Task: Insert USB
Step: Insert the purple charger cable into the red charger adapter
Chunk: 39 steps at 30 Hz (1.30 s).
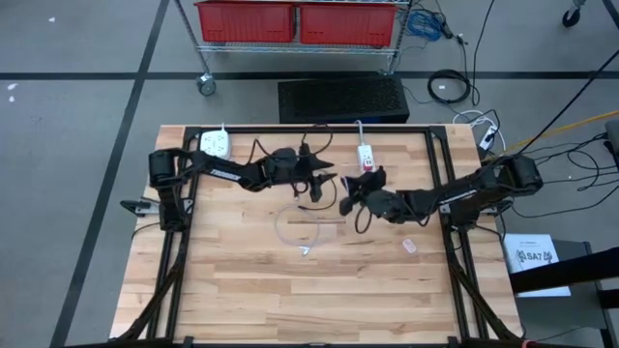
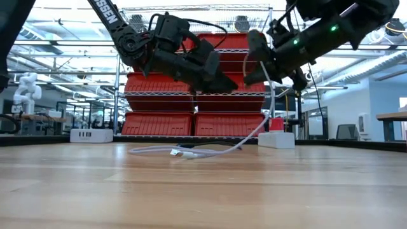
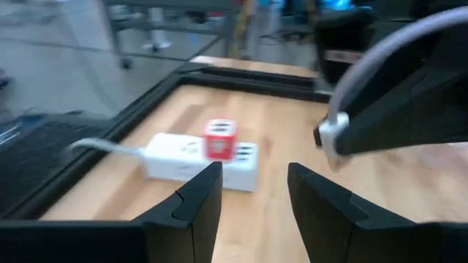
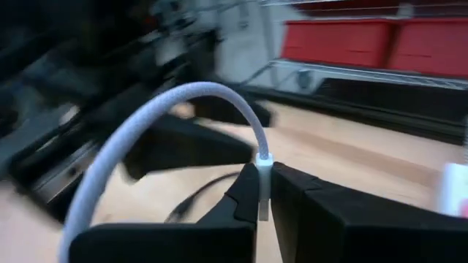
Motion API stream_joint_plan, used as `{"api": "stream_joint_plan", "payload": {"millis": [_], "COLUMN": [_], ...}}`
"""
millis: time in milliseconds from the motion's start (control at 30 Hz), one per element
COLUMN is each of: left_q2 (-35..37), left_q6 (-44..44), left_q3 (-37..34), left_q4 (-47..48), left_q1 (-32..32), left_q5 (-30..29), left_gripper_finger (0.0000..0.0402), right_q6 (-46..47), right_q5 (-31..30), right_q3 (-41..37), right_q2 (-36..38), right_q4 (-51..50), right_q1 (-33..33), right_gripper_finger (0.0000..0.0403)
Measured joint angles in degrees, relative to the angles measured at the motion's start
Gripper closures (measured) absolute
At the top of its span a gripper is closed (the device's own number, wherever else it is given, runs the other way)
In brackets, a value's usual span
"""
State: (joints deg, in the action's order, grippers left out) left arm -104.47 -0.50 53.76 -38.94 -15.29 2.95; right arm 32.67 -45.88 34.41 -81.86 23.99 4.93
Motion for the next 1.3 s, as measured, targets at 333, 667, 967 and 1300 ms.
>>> {"api": "stream_joint_plan", "payload": {"millis": [333,667,967,1300], "left_q2": [-0.2,-0.2,-0.2,-0.2], "left_q6": [0.0,4.0,4.6,3.1], "left_q3": [0.0,0.0,1.5,1.6], "left_q4": [-4.1,-12.1,-11.7,-10.5], "left_q1": [-3.8,-6.4,-5.8,-4.1], "left_q5": [28.6,48.1,46.6,42.4], "left_gripper_finger": [0.024,0.0239,0.024,0.027], "right_q6": [-8.9,-13.0,-13.8,-14.9], "right_q5": [9.7,17.5,25.3,30.5], "right_q3": [0.0,0.0,0.0,0.0], "right_q2": [1.9,6.3,6.6,6.5], "right_q4": [1.6,-0.3,-0.2,-0.1], "right_q1": [2.8,2.3,-1.2,-4.5], "right_gripper_finger": [0.0403,0.0403,0.0403,0.0403]}}
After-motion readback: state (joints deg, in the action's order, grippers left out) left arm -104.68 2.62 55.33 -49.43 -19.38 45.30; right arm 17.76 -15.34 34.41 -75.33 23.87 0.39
